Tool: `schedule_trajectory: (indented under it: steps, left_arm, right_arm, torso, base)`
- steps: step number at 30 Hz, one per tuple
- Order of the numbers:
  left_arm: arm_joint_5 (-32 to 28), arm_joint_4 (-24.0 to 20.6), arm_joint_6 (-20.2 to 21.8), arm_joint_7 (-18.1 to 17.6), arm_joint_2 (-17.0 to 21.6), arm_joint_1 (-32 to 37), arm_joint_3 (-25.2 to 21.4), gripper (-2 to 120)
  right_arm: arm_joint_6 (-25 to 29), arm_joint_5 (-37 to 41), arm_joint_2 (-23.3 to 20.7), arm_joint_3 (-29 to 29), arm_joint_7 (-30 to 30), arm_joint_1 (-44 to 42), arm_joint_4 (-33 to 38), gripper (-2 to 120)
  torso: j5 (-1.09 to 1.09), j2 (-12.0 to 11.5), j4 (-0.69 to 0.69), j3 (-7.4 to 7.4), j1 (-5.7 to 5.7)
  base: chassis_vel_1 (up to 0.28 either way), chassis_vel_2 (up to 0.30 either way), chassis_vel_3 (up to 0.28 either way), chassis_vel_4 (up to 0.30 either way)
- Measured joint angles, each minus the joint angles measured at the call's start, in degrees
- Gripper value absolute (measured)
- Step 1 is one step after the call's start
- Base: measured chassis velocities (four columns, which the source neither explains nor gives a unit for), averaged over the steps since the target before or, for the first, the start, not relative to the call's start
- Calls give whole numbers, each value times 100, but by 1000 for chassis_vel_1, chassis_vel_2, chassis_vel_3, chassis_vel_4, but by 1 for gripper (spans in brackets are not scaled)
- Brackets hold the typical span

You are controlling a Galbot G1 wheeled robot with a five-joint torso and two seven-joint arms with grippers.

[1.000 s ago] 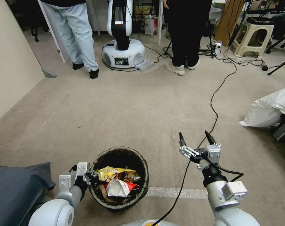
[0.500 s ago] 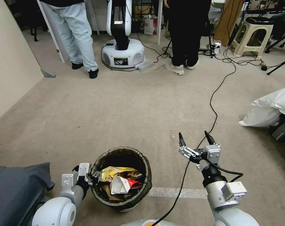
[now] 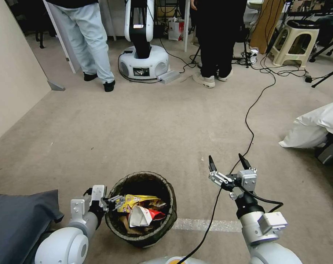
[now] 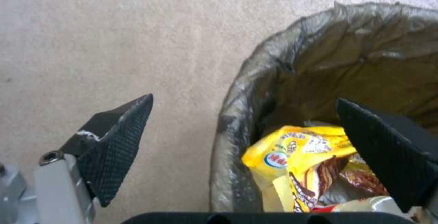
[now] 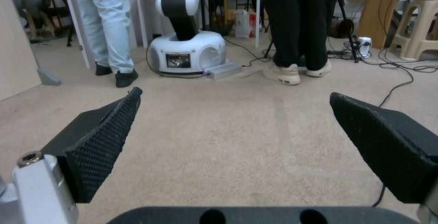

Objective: Pick up the trash bin, then pick up the garbage from the floor and place it into the trash bin.

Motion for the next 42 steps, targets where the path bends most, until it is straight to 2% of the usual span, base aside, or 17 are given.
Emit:
schedule_trajectory:
  steps: [15, 17, 18, 19, 21, 22, 23, 26, 27, 29, 31, 35, 42]
  left_arm:
    - [-216, -482, -85, -11, 74, 184, -254, 100]
    - [-250, -523, -592, -30, 62, 236, -280, 100]
    - [-250, -523, -592, -30, 62, 236, -280, 100]
    - [-176, -523, -953, -54, 52, 256, -285, 100]
    - [70, -482, -2051, -221, -5, 329, -289, 100]
    - [175, -462, -2439, -314, -56, 386, -291, 100]
    - [175, -462, -2439, -314, -56, 386, -291, 100]
    - [685, -427, -3677, -779, -244, 593, -330, 100]
    - [685, -427, -3677, -779, -244, 593, -330, 100]
    - [920, -495, -4222, -1004, -277, 697, -346, 100]
    - [1101, -624, -4416, -1092, -309, 785, -347, 100]
    - [1372, -792, -4519, -1131, -371, 937, -333, 100]
    - [1584, -829, -4722, -1296, -464, 1100, -238, 100]
  right_arm:
    - [-1, 8, -15, 34, 30, -49, 17, 100]
    - [79, -4, -52, 105, 66, -98, 18, 100]
    - [79, -4, -52, 105, 66, -98, 18, 100]
    - [140, -48, -64, 155, 72, -124, 14, 100]
    - [334, -174, -69, 291, 62, -181, -9, 100]
    - [416, -206, -67, 343, 65, -204, -16, 100]
    - [416, -206, -67, 343, 65, -204, -16, 100]
    - [757, -424, 21, 616, 179, -400, -61, 100]
    - [757, -424, 21, 616, 179, -400, -61, 100]
    - [917, -478, 48, 789, 235, -600, -88, 100]
    - [1037, -478, 77, 929, 251, -796, -91, 100]
    - [1230, -491, 152, 1078, 250, -1046, -95, 100]
    - [1394, -561, 279, 1111, 238, -1226, -96, 100]
  torso:
    - [0, 0, 0, 0, 0]
    - [0, 0, 0, 0, 0]
    - [0, 0, 0, 0, 0]
    - [0, 0, 0, 0, 0]
    - [1, 0, -2, 0, 0]
    - [1, 0, 0, 0, 0]
    - [1, 0, 0, 0, 0]
    - [0, 0, 0, 0, 0]
    - [0, 0, 0, 0, 0]
    - [0, 0, 0, 0, 0]
    - [0, 0, 0, 0, 0]
    - [0, 0, 0, 0, 0]
    - [0, 0, 0, 0, 0]
  base:
    - [0, 0, 0, 0]
    - [0, 0, 0, 0]
    - [0, 0, 0, 0]
    - [0, 0, 0, 0]
    - [0, 0, 0, 0]
    - [0, 0, 0, 0]
    - [0, 0, 0, 0]
    - [0, 0, 0, 0]
    - [0, 0, 0, 0]
    - [0, 0, 0, 0]
    - [0, 0, 0, 0]
    - [0, 0, 0, 0]
    - [0, 0, 0, 0]
